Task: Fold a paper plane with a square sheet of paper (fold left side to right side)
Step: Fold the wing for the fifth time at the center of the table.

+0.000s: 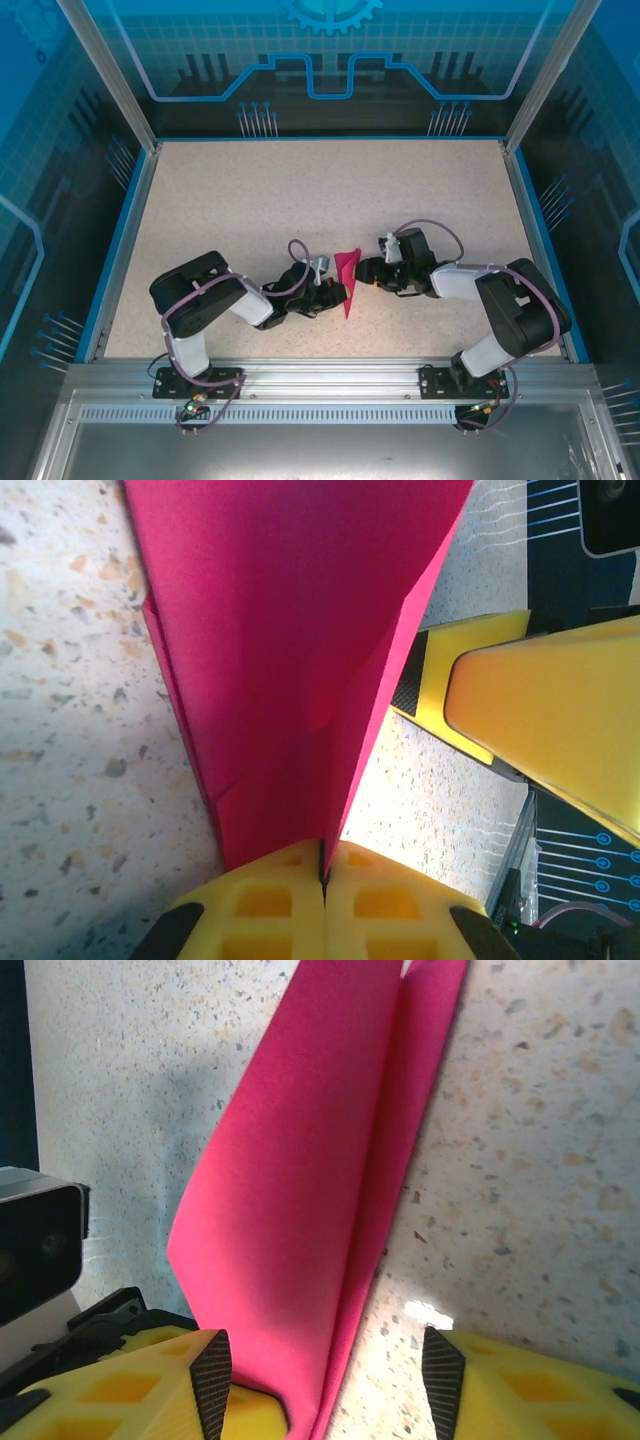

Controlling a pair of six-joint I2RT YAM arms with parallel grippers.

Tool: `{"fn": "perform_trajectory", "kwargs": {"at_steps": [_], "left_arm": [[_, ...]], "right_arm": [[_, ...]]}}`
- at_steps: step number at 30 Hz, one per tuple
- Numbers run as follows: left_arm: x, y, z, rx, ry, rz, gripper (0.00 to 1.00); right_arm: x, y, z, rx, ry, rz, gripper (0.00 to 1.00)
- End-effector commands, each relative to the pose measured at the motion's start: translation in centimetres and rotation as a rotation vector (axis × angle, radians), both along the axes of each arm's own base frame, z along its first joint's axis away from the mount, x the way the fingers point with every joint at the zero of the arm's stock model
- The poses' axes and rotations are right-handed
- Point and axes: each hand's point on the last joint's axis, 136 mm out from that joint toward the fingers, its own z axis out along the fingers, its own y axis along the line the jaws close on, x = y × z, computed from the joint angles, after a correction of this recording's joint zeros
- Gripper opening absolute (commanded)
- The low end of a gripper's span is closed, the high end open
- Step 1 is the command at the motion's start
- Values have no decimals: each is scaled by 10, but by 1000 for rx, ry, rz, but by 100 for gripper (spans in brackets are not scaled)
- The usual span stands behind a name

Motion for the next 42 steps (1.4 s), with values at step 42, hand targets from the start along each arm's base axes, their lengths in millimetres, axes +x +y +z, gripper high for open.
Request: {"fn": "perform_trajectory", "kwargs": {"at_steps": [42], "left_arm": [[3,20,18,-39,-19,37,31]], "right_arm": [[8,19,-32,-112,114,37,43]]}}
